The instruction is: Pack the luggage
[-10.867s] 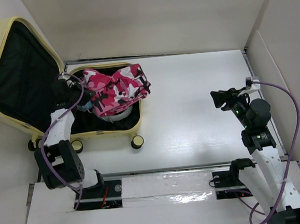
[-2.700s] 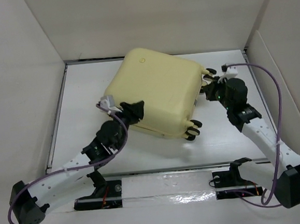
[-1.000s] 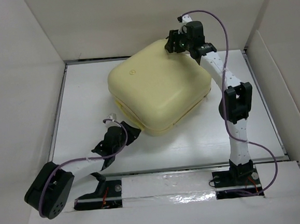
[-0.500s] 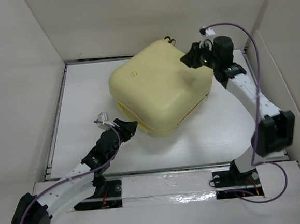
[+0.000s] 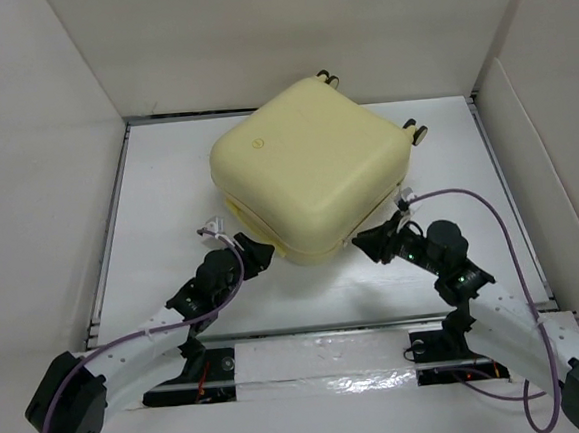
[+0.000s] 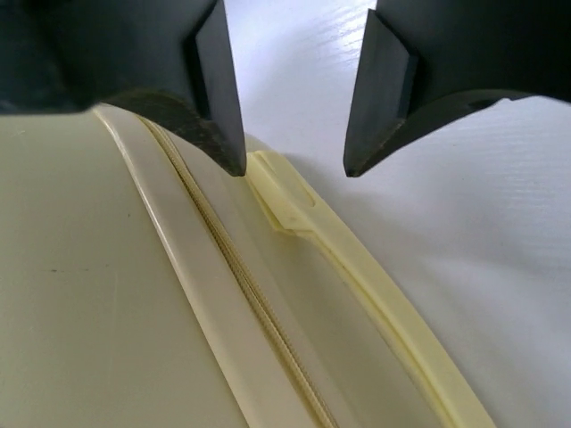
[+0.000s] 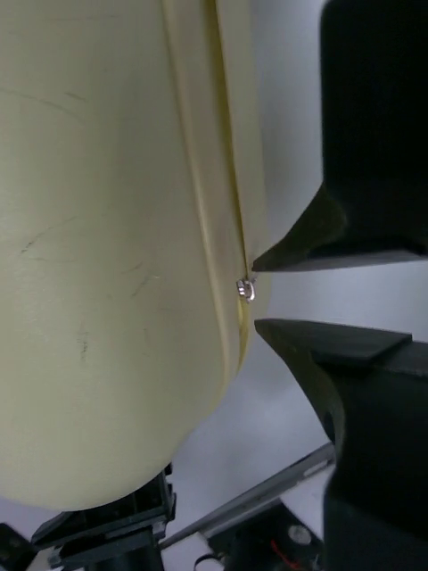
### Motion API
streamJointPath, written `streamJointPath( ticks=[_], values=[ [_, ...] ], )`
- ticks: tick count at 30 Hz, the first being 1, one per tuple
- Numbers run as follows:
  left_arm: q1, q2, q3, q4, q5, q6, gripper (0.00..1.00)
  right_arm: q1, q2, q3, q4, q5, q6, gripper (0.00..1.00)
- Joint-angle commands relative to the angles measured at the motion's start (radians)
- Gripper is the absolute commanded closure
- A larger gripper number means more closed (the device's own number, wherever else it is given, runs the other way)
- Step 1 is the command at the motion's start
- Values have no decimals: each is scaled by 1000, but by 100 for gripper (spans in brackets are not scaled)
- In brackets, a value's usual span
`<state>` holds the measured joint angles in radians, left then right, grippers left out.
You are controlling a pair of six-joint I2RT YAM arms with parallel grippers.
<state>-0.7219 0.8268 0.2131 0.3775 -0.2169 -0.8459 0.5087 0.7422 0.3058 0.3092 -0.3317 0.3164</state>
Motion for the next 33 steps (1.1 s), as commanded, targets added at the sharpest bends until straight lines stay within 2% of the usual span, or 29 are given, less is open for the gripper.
streamJointPath(
  ticks=[1, 4, 9, 13, 20, 26, 29, 32, 33],
  values=[
    [13, 21, 8, 98, 68, 36, 54, 40, -79, -62, 138, 129, 32, 61],
    [13, 49, 12, 123, 115, 42, 54, 40, -47, -76, 145, 137, 24, 55],
    [3, 54, 15, 170, 166, 77, 65, 40, 106, -76, 244, 96, 18, 52],
    [3, 77, 26, 187, 211, 100, 71, 50, 199, -53, 298, 74, 13, 51],
    [3, 109, 32, 199, 284, 137, 81, 70, 272, -43, 335, 51, -5, 51],
    [3, 123, 40, 230, 327, 153, 82, 94, 336, -22, 372, 37, -13, 51],
    [3, 129, 48, 238, 340, 165, 83, 105, 355, -19, 396, 49, -10, 52],
    [3, 136, 55, 248, 356, 174, 83, 126, 362, -22, 433, 72, 6, 59],
    [3, 136, 58, 251, 358, 173, 84, 126, 361, -23, 442, 85, 10, 64]
  ],
)
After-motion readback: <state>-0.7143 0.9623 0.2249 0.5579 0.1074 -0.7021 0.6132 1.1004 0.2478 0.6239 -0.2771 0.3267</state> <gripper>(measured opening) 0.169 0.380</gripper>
